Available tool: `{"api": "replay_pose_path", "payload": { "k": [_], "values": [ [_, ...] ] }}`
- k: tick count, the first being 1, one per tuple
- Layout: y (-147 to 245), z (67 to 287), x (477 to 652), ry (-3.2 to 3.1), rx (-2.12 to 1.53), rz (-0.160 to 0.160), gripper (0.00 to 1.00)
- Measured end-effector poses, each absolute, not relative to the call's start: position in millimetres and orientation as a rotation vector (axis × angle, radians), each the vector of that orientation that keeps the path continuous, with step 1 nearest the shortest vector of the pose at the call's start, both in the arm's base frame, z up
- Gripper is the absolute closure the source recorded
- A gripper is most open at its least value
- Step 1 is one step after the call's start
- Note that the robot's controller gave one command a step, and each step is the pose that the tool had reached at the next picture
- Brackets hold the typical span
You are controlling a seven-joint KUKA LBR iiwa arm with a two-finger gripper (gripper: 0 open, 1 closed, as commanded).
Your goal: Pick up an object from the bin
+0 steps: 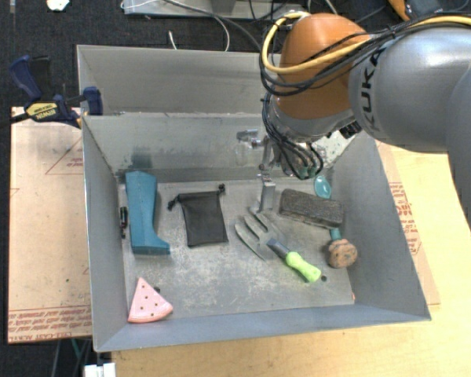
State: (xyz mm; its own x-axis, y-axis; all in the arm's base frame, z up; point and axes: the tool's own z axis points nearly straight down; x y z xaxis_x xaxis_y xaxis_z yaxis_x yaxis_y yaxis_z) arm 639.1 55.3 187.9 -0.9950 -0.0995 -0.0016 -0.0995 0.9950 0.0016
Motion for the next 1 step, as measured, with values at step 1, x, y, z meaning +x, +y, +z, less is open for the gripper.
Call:
{"api": "replay_pose_path", "payload": {
  "k": [1],
  "values": [
    [-10.6,133.9,643.8,3.104,-0.432,0.003,0.00]
  ]
}}
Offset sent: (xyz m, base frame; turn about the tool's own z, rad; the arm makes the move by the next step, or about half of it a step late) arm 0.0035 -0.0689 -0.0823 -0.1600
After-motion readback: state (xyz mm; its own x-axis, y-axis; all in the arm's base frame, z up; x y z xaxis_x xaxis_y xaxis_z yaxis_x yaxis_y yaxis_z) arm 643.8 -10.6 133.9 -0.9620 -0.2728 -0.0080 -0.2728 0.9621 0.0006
